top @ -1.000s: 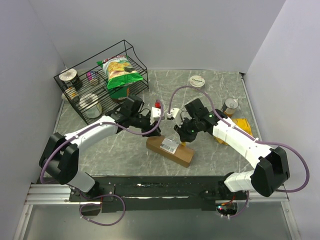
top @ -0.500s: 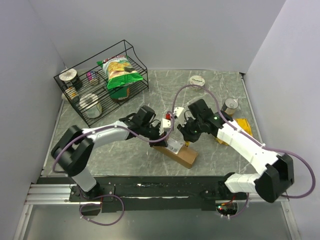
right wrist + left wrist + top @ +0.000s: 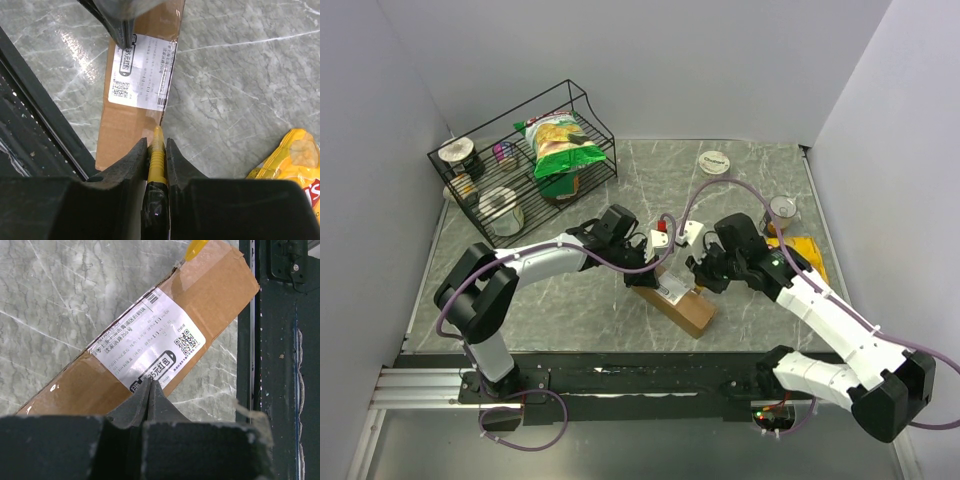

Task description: Unpack the express box

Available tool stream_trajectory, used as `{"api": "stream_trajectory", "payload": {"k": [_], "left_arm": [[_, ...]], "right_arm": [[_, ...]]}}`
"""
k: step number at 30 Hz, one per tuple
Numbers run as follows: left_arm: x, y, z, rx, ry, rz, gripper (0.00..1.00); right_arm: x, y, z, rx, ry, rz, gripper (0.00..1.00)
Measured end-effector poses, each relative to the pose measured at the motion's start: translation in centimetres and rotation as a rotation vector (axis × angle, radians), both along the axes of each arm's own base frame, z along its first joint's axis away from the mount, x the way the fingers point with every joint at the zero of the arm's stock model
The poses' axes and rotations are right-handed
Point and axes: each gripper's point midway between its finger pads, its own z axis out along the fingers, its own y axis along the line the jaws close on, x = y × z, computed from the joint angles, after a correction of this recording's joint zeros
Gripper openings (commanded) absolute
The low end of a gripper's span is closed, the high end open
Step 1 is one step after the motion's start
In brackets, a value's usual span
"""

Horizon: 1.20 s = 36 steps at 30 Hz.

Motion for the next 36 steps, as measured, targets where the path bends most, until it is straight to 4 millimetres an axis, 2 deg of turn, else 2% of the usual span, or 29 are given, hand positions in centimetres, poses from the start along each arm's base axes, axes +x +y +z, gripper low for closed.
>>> {"api": "stream_trajectory", "payload": {"k": [7, 15, 27, 36], "left_arm": [[0.0, 0.0, 0.0, 0.002, 0.001, 0.001, 0.01], [-0.1, 0.0, -0.1, 0.007, 0.002, 0.003, 0.01], [0.0, -0.1, -0.1, 0.013, 0.015, 0.008, 0.01], [0.0, -0.1, -0.1, 0.019, 0.024, 0.009, 0.01]], "right_arm": [[0.1, -0.6, 0.2, 0.0, -0.024, -0.037, 0.0], [-0.5, -1.7, 1.9, 0.039, -0.067, -0.098, 0.0], [-0.9, -1.7, 0.1, 0.018, -0.01, -0.102, 0.0], [-0.9, -1.3, 0.0, 0.028, 0.002, -0.097, 0.0]]}}
